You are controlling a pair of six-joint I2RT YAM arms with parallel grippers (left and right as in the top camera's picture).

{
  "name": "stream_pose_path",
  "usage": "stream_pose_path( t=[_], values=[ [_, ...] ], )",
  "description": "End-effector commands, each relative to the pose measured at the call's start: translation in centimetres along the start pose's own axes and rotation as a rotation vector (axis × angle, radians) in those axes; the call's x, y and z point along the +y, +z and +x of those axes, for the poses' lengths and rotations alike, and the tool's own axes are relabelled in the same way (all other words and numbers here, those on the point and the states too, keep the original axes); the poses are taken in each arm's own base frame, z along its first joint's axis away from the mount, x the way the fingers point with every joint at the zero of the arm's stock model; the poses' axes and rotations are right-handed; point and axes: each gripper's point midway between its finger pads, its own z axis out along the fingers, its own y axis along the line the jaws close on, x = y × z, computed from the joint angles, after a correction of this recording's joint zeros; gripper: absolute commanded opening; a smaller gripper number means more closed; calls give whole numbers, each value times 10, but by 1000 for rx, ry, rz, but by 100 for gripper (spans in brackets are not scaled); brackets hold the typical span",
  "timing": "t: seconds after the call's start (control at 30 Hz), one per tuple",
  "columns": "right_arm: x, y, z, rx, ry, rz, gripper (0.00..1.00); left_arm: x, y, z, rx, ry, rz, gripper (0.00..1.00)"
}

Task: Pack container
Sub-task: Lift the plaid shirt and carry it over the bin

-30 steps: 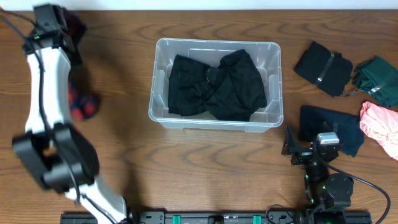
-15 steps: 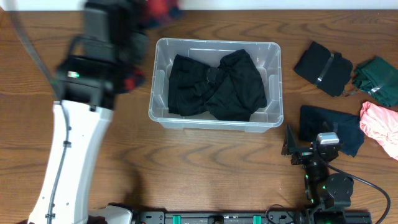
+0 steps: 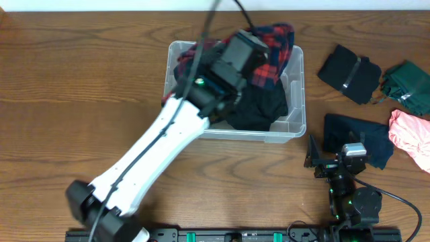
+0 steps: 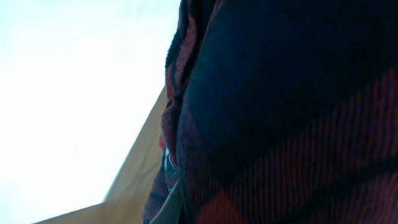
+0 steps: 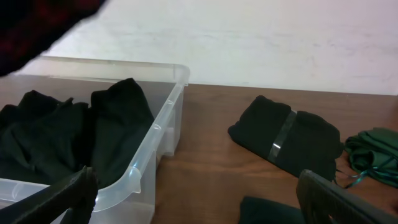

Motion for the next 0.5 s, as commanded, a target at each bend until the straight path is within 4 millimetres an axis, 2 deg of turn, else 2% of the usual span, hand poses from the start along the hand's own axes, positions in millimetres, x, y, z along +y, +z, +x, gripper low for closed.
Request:
stream_pose_path(
  t=[0.0, 0.27, 0.43, 0.47],
  values=[
    [0, 0, 1, 0, -11, 2, 99, 13, 6, 4, 57, 81, -91, 6],
    [-1, 0, 1, 0, -11, 2, 99, -11, 32, 5, 106, 143, -51, 6],
    [-1, 0, 1, 0, -11, 2, 99, -48, 32, -13, 37, 144, 69, 6],
    [-1, 0, 1, 0, -11, 2, 99, -56, 30, -17, 20, 135, 95, 12]
  ],
)
